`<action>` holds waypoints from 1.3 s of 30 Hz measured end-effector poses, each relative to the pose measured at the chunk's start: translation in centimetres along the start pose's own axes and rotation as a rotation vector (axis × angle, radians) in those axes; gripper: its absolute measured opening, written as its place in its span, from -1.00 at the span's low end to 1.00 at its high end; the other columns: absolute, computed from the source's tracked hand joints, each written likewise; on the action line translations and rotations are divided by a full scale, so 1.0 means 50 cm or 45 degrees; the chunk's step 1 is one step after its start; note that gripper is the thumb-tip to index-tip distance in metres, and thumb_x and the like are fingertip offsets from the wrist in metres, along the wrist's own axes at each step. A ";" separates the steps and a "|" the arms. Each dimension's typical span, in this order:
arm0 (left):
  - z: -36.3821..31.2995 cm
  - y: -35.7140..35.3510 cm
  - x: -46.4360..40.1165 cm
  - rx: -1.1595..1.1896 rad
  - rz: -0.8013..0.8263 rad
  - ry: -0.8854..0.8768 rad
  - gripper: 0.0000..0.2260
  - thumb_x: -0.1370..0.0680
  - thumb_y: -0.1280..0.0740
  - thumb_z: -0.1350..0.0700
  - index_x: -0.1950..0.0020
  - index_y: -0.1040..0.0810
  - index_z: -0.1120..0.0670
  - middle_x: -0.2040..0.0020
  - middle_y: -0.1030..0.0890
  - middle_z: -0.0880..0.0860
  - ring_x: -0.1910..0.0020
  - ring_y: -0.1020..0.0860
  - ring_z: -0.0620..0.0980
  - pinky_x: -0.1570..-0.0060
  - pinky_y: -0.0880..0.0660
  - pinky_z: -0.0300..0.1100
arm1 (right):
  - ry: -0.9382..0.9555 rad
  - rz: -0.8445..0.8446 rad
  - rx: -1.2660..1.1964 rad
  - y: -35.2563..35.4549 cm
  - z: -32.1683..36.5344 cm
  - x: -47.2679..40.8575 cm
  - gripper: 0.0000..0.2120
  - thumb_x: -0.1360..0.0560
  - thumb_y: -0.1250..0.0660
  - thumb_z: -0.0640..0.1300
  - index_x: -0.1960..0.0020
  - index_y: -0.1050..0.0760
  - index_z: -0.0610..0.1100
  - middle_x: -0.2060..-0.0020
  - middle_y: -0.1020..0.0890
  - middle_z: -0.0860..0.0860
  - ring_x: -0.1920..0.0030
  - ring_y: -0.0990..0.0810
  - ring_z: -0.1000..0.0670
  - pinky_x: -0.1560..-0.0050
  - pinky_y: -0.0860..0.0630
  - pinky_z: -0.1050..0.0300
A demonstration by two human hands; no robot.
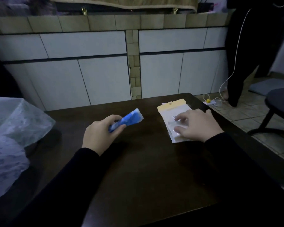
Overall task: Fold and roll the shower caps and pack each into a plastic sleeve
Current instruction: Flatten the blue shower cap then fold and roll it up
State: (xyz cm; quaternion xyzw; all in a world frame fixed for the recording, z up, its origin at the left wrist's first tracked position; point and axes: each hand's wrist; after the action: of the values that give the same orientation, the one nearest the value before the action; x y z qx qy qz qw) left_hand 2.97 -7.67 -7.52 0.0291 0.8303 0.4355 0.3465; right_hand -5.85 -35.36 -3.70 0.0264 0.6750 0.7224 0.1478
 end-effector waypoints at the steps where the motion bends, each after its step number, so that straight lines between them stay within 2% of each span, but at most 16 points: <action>1: 0.002 0.000 0.001 0.001 -0.014 0.010 -0.77 -0.50 -0.41 -0.06 -0.13 -0.58 -0.08 0.20 -0.61 -0.13 0.27 -0.54 -0.17 0.31 -0.34 -0.40 | 0.011 -0.030 -0.018 -0.002 0.006 -0.001 -0.69 -0.50 -0.25 0.17 -0.20 -0.50 0.11 -0.15 -0.57 0.08 -0.20 -0.45 -0.01 -0.36 -0.17 -0.16; 4: 0.003 0.001 0.002 0.020 -0.021 0.021 -0.78 -0.50 -0.41 -0.06 -0.12 -0.58 -0.08 0.21 -0.60 -0.14 0.29 -0.52 -0.20 0.33 -0.30 -0.43 | 0.053 -0.175 -0.088 -0.005 0.025 -0.004 -0.80 -0.52 -0.25 0.14 -0.04 -0.53 0.09 0.00 -0.60 0.09 -0.08 -0.49 0.03 -0.30 -0.23 -0.10; 9: 0.020 0.019 -0.002 0.091 -0.101 0.107 -0.80 -0.50 -0.40 -0.06 -0.11 -0.58 -0.10 0.20 -0.60 -0.13 0.24 -0.56 -0.16 0.25 -0.51 -0.21 | 0.245 -0.520 -0.262 0.004 0.110 -0.007 -0.75 -0.52 -0.27 0.16 -0.10 -0.53 0.06 0.08 -0.56 0.11 0.04 -0.52 0.07 -0.08 -0.44 0.05; 11: 0.035 0.029 -0.003 0.101 -0.180 0.164 -0.81 -0.49 -0.41 -0.07 -0.09 -0.59 -0.11 0.21 -0.61 -0.13 0.23 -0.58 -0.14 0.22 -0.52 -0.18 | 0.287 -0.483 -0.280 0.001 0.161 -0.018 -0.71 -0.50 -0.27 0.20 -0.11 -0.52 0.06 0.06 -0.56 0.10 0.04 -0.53 0.07 -0.07 -0.47 0.03; 15: 0.069 0.055 0.001 0.106 -0.245 0.242 -0.82 -0.50 -0.42 -0.05 -0.09 -0.59 -0.11 0.20 -0.60 -0.13 0.22 -0.58 -0.16 0.21 -0.47 -0.26 | 0.307 -0.306 -0.182 -0.018 0.251 -0.036 -0.48 -0.44 -0.24 0.36 -0.25 -0.44 0.07 -0.06 -0.57 0.07 -0.09 -0.54 0.01 -0.20 -0.33 -0.07; 17: 0.085 0.064 0.003 0.113 -0.266 0.293 -0.82 -0.49 -0.43 -0.04 -0.08 -0.59 -0.10 0.20 -0.61 -0.12 0.21 -0.58 -0.16 0.19 -0.47 -0.24 | 0.306 -0.213 -0.331 -0.018 0.270 -0.040 -0.45 -0.48 -0.16 0.37 -0.33 -0.40 0.07 -0.06 -0.61 0.08 -0.09 -0.55 0.02 -0.19 -0.34 -0.05; 18: 0.091 0.067 0.002 0.114 -0.273 0.313 -0.82 -0.49 -0.43 -0.04 -0.07 -0.60 -0.10 0.21 -0.62 -0.12 0.21 -0.59 -0.16 0.18 -0.49 -0.23 | 0.309 -0.194 -0.472 -0.014 0.269 -0.044 -0.52 -0.54 -0.11 0.30 -0.34 -0.40 0.08 -0.04 -0.63 0.08 -0.06 -0.56 0.02 -0.17 -0.36 -0.03; 20: 0.097 0.071 0.002 0.104 -0.254 0.323 -0.82 -0.49 -0.43 -0.04 -0.07 -0.60 -0.09 0.20 -0.63 -0.11 0.21 -0.59 -0.15 0.18 -0.49 -0.23 | 0.294 -0.131 -0.745 -0.010 0.245 -0.062 -0.68 -0.60 -0.11 0.01 -0.33 -0.42 0.10 -0.04 -0.64 0.09 -0.01 -0.56 0.04 -0.10 -0.44 0.04; 22: 0.096 0.073 -0.002 0.066 -0.216 0.314 -0.82 -0.50 -0.41 -0.05 -0.08 -0.60 -0.08 0.20 -0.62 -0.11 0.21 -0.58 -0.14 0.19 -0.46 -0.25 | 0.282 0.011 -0.786 -0.017 0.210 -0.084 -0.55 -0.49 -0.12 -0.28 -0.25 -0.48 0.11 -0.01 -0.63 0.13 0.04 -0.54 0.07 0.01 -0.49 0.10; 24: 0.095 0.072 -0.005 0.030 -0.183 0.300 -0.81 -0.50 -0.41 -0.06 -0.09 -0.59 -0.08 0.20 -0.60 -0.10 0.22 -0.56 -0.13 0.23 -0.41 -0.28 | 0.303 0.160 -0.634 -0.043 0.185 -0.098 -0.49 -0.43 -0.13 -0.39 -0.13 -0.52 0.14 0.02 -0.63 0.17 0.04 -0.55 0.11 0.00 -0.51 0.17; 28: 0.095 0.067 -0.008 -0.188 -0.216 0.106 -0.79 -0.48 -0.45 0.01 -0.10 -0.61 -0.02 0.20 -0.64 -0.03 0.26 -0.56 -0.06 0.24 -0.36 -0.26 | 0.370 0.332 -0.673 -0.077 0.179 -0.106 -0.73 -0.49 -0.36 -0.17 -0.11 -0.57 0.13 0.07 -0.63 0.21 -0.01 -0.56 0.16 -0.09 -0.51 0.22; 30: 0.094 0.066 -0.007 -0.273 -0.271 -0.013 -0.79 -0.44 -0.50 0.06 -0.05 -0.64 0.04 0.27 -0.64 0.02 0.31 -0.58 0.00 0.26 -0.35 -0.24 | 0.423 0.405 -0.688 -0.065 0.188 -0.099 -0.75 -0.46 -0.41 -0.02 -0.13 -0.57 0.17 0.04 -0.62 0.24 -0.02 -0.55 0.18 -0.11 -0.50 0.22; 32: 0.096 0.069 -0.006 -0.290 -0.269 -0.067 -0.79 -0.43 -0.51 0.07 -0.03 -0.64 0.06 0.28 -0.64 0.03 0.34 -0.58 0.00 0.28 -0.38 -0.24 | 0.443 0.471 -0.586 -0.057 0.203 -0.087 -0.69 -0.43 -0.39 0.10 -0.17 -0.56 0.18 -0.09 -0.57 0.23 -0.13 -0.50 0.15 -0.19 -0.45 0.17; 35: 0.103 0.080 -0.002 -0.117 -0.244 0.027 -0.80 -0.46 -0.48 0.05 -0.06 -0.63 0.02 0.21 -0.64 -0.04 0.29 -0.56 -0.10 0.25 -0.46 -0.24 | 0.544 0.331 -0.264 -0.065 0.240 -0.072 -0.58 -0.41 -0.35 0.24 -0.25 -0.51 0.18 -0.27 -0.46 0.13 -0.31 -0.35 0.05 -0.33 -0.28 0.00; 37: 0.101 0.088 0.001 0.125 -0.219 0.115 -0.80 -0.48 -0.45 0.04 -0.09 -0.61 -0.03 0.15 -0.62 -0.11 0.22 -0.57 -0.19 0.19 -0.44 -0.35 | 0.653 0.253 -0.286 -0.072 0.269 -0.064 -0.60 -0.44 -0.35 0.20 -0.26 -0.48 0.20 -0.30 -0.41 0.14 -0.34 -0.30 0.06 -0.35 -0.17 -0.04; 39: 0.091 0.095 0.001 0.258 -0.209 0.085 -0.80 -0.48 -0.45 0.07 -0.09 -0.59 -0.05 0.11 -0.63 -0.13 0.15 -0.58 -0.23 0.17 -0.45 -0.42 | 0.717 0.286 -0.340 -0.078 0.292 -0.062 -0.65 -0.49 -0.31 0.13 -0.27 -0.45 0.23 -0.32 -0.42 0.15 -0.34 -0.33 0.06 -0.36 -0.14 -0.06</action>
State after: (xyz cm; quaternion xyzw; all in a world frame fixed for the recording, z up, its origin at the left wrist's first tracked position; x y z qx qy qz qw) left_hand 4.46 -1.53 -5.77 -0.0188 0.8807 0.3204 0.3484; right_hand 1.26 -21.85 -5.74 -0.1196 0.5816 0.7952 -0.1230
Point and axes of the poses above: each hand's wrist, its own x-axis away from the middle knuckle, its own y-axis out of the back of the hand, z = x × y
